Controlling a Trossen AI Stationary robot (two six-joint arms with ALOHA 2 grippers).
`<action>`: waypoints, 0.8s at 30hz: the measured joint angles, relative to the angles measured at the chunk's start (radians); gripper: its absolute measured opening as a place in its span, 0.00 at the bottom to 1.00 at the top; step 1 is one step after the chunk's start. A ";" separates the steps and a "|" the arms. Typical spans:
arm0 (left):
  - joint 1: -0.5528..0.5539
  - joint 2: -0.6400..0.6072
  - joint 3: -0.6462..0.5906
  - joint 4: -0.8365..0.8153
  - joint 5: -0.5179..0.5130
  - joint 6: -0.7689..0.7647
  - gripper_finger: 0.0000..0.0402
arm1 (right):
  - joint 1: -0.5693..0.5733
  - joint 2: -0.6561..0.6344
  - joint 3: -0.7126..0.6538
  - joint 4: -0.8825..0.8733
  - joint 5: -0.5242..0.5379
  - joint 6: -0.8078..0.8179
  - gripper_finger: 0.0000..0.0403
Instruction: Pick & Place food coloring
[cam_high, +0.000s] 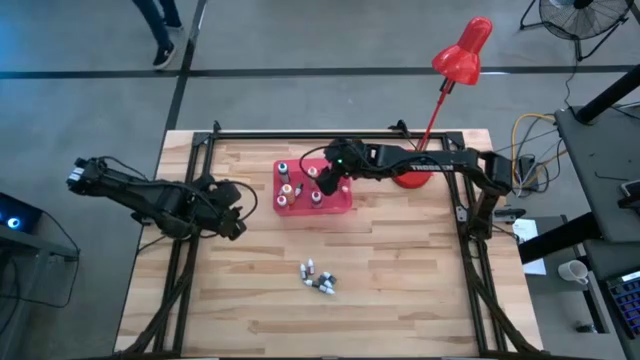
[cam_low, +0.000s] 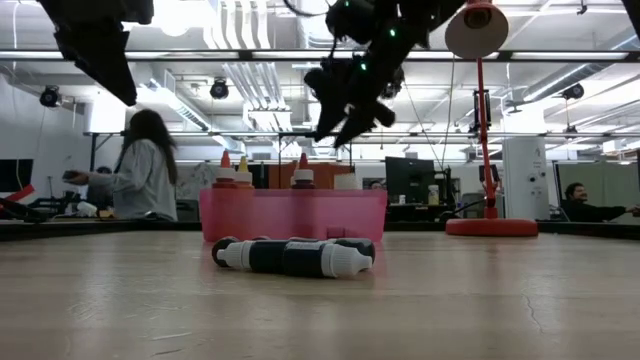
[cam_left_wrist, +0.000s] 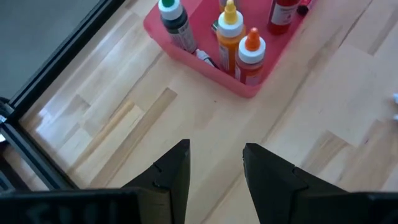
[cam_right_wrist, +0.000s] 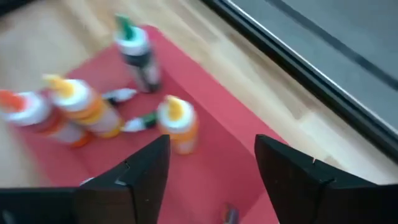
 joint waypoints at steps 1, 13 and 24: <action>0.002 -0.002 0.000 0.000 0.000 0.000 0.30 | 0.007 -0.001 0.014 -0.002 -0.015 -0.024 0.57; 0.001 -0.035 0.000 -0.008 0.011 -0.052 0.30 | 0.207 -0.005 0.113 -0.377 -0.323 -0.137 0.56; 0.001 -0.026 -0.018 0.054 0.024 0.009 0.30 | 0.440 -0.002 -0.007 -0.256 -0.309 0.101 0.56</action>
